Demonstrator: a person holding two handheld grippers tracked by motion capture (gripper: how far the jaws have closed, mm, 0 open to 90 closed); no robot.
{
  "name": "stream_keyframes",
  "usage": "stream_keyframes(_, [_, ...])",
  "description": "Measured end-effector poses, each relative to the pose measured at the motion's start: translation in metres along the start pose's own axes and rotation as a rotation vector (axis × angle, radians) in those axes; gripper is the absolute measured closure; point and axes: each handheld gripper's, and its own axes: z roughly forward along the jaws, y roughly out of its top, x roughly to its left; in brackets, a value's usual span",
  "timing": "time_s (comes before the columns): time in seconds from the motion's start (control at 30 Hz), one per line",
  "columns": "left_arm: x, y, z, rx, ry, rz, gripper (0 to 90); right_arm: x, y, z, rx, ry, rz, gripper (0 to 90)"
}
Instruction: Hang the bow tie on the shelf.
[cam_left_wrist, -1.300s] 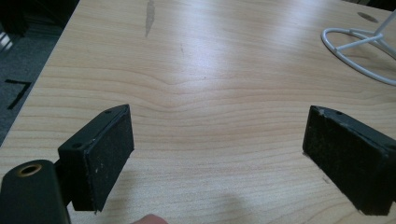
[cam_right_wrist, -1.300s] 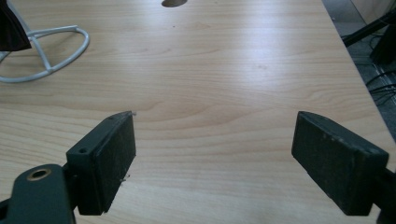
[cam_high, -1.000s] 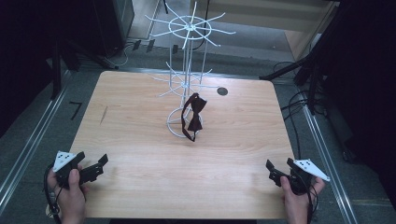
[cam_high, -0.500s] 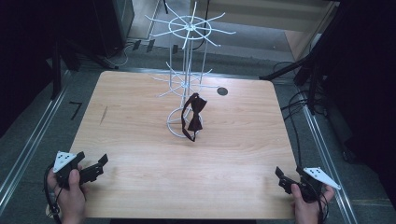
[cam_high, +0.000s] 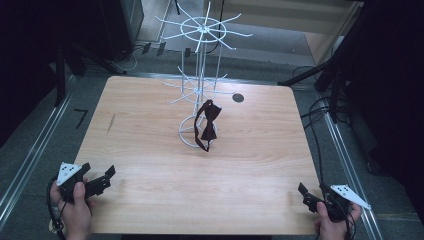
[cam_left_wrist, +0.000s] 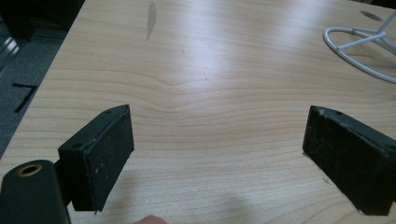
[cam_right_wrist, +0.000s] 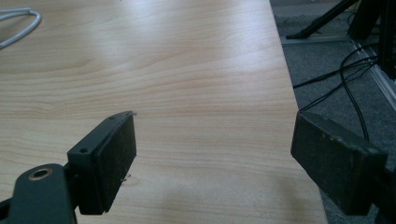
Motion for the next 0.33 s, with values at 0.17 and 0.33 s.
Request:
stream_keyframes(0.17, [-0.0008, -0.0003, -0.0001, -0.005, 0.015, 0.004, 9.4, 0.0005, -0.0010, -0.0007, -0.012, -0.013, 0.010, 14.5])
stream_keyframes(0.33, [-0.0031, 0.0000, 0.0002, -0.028, 0.060, 0.012, 9.4, 0.0010, -0.0008, -0.0003, -0.020, -0.055, 0.022, 14.4])
